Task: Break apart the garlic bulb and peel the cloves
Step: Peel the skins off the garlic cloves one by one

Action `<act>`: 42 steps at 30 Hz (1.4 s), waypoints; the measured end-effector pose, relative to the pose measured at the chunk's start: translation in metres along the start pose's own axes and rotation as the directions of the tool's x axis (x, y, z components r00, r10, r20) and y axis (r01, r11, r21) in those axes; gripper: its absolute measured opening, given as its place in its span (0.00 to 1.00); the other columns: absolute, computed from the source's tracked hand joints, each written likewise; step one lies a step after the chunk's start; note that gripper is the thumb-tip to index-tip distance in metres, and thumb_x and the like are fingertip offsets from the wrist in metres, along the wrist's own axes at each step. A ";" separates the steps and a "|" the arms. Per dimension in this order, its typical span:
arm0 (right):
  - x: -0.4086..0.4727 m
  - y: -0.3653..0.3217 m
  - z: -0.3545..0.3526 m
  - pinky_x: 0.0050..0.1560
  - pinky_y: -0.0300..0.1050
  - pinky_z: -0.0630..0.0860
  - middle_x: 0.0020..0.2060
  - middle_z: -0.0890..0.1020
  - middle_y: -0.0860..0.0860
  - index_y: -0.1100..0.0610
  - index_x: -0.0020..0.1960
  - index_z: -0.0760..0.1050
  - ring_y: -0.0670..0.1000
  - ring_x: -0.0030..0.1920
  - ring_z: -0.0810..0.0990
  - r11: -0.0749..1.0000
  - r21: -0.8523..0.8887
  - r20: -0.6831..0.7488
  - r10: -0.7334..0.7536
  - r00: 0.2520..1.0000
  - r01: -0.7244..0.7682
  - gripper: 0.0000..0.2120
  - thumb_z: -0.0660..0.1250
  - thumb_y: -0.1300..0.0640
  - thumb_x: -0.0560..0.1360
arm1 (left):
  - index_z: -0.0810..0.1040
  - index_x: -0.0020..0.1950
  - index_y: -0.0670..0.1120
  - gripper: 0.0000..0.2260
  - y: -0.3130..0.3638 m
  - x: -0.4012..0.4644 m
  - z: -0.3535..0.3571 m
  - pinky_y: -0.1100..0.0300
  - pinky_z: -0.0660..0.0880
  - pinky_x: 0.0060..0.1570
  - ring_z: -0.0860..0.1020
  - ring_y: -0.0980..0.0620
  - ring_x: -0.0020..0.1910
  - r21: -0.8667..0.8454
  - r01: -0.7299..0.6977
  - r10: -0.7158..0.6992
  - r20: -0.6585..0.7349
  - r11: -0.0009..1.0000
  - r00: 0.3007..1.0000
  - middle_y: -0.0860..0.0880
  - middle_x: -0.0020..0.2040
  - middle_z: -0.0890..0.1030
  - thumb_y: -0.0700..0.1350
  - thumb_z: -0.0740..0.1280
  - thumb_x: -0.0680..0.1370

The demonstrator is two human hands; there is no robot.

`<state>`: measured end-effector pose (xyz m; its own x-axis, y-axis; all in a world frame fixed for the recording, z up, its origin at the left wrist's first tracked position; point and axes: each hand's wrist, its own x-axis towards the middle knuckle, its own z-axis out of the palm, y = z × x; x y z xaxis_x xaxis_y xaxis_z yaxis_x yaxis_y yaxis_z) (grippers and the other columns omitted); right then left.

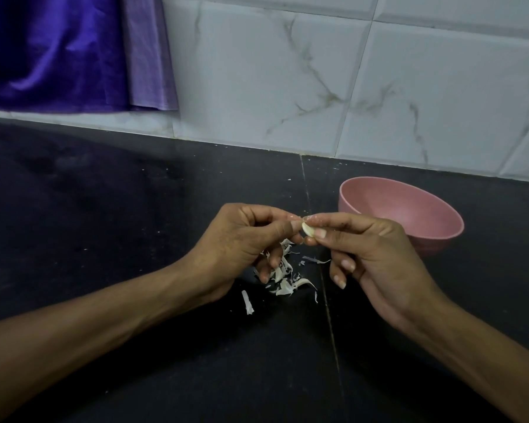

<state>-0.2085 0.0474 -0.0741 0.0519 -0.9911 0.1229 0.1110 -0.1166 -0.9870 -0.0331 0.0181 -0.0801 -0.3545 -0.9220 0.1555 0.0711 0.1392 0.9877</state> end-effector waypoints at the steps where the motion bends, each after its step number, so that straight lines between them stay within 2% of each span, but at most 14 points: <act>1: 0.000 0.000 0.001 0.21 0.37 0.67 0.38 0.84 0.60 0.60 0.43 0.85 0.43 0.21 0.64 1.000 0.002 0.003 -0.001 1.000 0.001 0.09 0.73 0.61 0.64 | 0.83 0.49 0.38 0.09 -0.001 0.000 0.000 0.64 0.68 0.19 0.71 0.55 0.24 -0.012 0.008 -0.008 -0.008 1.000 1.000 0.47 0.37 0.82 0.43 0.70 0.74; 5: 0.002 0.001 0.000 0.21 0.37 0.67 0.38 0.84 0.58 0.59 0.44 0.85 0.44 0.22 0.63 1.000 0.018 0.019 0.005 1.000 -0.005 0.08 0.72 0.61 0.66 | 0.83 0.49 0.38 0.09 0.000 0.000 0.001 0.64 0.67 0.20 0.71 0.56 0.23 -0.036 0.026 -0.026 -0.002 0.999 1.000 0.48 0.36 0.82 0.43 0.69 0.76; 9: 0.003 0.001 -0.001 0.22 0.36 0.66 0.38 0.84 0.54 0.56 0.45 0.84 0.43 0.22 0.63 0.998 0.042 0.072 0.041 0.997 -0.044 0.08 0.72 0.60 0.66 | 0.82 0.48 0.39 0.07 0.003 0.000 0.002 0.65 0.67 0.19 0.69 0.57 0.22 -0.021 0.071 -0.071 0.017 0.997 0.997 0.52 0.30 0.79 0.43 0.68 0.78; 13: 0.003 -0.002 0.000 0.21 0.35 0.65 0.36 0.83 0.52 0.56 0.48 0.82 0.42 0.21 0.62 0.993 0.096 0.136 0.055 0.989 -0.069 0.10 0.69 0.62 0.68 | 0.82 0.51 0.39 0.12 0.002 0.001 0.001 0.64 0.68 0.20 0.70 0.56 0.23 -0.026 0.085 -0.085 0.012 0.996 0.996 0.48 0.39 0.82 0.46 0.69 0.75; 15: 0.003 -0.004 0.000 0.20 0.35 0.65 0.35 0.83 0.51 0.58 0.53 0.80 0.42 0.21 0.62 0.992 0.099 0.142 0.059 0.988 -0.073 0.13 0.69 0.62 0.69 | 0.82 0.52 0.38 0.12 0.002 0.001 -0.001 0.63 0.69 0.21 0.71 0.56 0.24 -0.017 0.085 -0.085 0.001 0.996 0.996 0.48 0.39 0.82 0.46 0.69 0.75; 20: 0.005 -0.001 -0.003 0.22 0.36 0.66 0.40 0.83 0.54 0.59 0.53 0.81 0.43 0.24 0.67 0.998 0.031 0.043 0.061 0.997 -0.063 0.13 0.70 0.60 0.69 | 0.82 0.53 0.40 0.08 0.006 -0.001 -0.002 0.62 0.71 0.21 0.73 0.53 0.26 -0.010 -0.012 0.012 0.011 1.000 1.000 0.48 0.43 0.83 0.42 0.66 0.79; 24: 0.005 0.000 -0.002 0.22 0.36 0.68 0.42 0.84 0.55 0.60 0.53 0.81 0.44 0.25 0.68 0.997 0.008 0.007 0.072 0.997 -0.072 0.14 0.72 0.59 0.68 | 0.80 0.56 0.45 0.11 0.007 -0.001 -0.001 0.62 0.71 0.21 0.74 0.51 0.26 0.027 -0.093 0.093 0.020 0.995 0.996 0.47 0.45 0.83 0.46 0.68 0.76; 28: 0.002 0.002 -0.001 0.23 0.36 0.68 0.44 0.85 0.57 0.60 0.53 0.83 0.43 0.26 0.69 0.997 -0.041 0.029 0.064 0.998 -0.062 0.14 0.73 0.59 0.68 | 0.78 0.50 0.40 0.12 0.004 0.000 -0.001 0.63 0.70 0.21 0.73 0.52 0.24 0.078 -0.128 0.130 -0.020 0.989 0.991 0.49 0.36 0.81 0.45 0.72 0.71; 31: 0.001 0.004 0.000 0.23 0.36 0.69 0.45 0.86 0.57 0.60 0.52 0.84 0.43 0.26 0.70 0.996 -0.057 0.049 0.071 0.996 -0.069 0.13 0.72 0.60 0.69 | 0.78 0.46 0.38 0.11 0.002 0.000 -0.002 0.64 0.69 0.20 0.72 0.54 0.22 0.094 -0.121 0.128 -0.066 0.988 0.990 0.51 0.33 0.78 0.44 0.73 0.71; 37: -0.001 0.005 0.002 0.23 0.36 0.69 0.41 0.86 0.56 0.61 0.50 0.84 0.44 0.26 0.71 0.996 -0.058 0.043 0.072 0.996 -0.069 0.12 0.73 0.60 0.67 | 0.79 0.44 0.39 0.07 0.002 -0.002 0.000 0.66 0.67 0.19 0.71 0.57 0.18 0.172 -0.139 0.159 -0.107 0.975 0.981 0.51 0.25 0.76 0.42 0.73 0.72; 42: -0.001 0.006 0.002 0.23 0.36 0.69 0.38 0.85 0.56 0.61 0.50 0.84 0.44 0.26 0.72 0.996 -0.066 0.033 0.069 0.997 -0.066 0.13 0.74 0.61 0.66 | 0.80 0.43 0.41 0.10 0.004 -0.004 0.001 0.67 0.66 0.19 0.71 0.57 0.18 0.225 -0.163 0.193 -0.116 0.961 0.974 0.51 0.23 0.76 0.48 0.72 0.69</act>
<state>-0.2064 0.0479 -0.0795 0.0922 -0.9940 0.0583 0.0418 -0.0546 -0.9976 -0.0326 0.0224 -0.0770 -0.2239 -0.9134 0.3400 -0.0834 0.3655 0.9271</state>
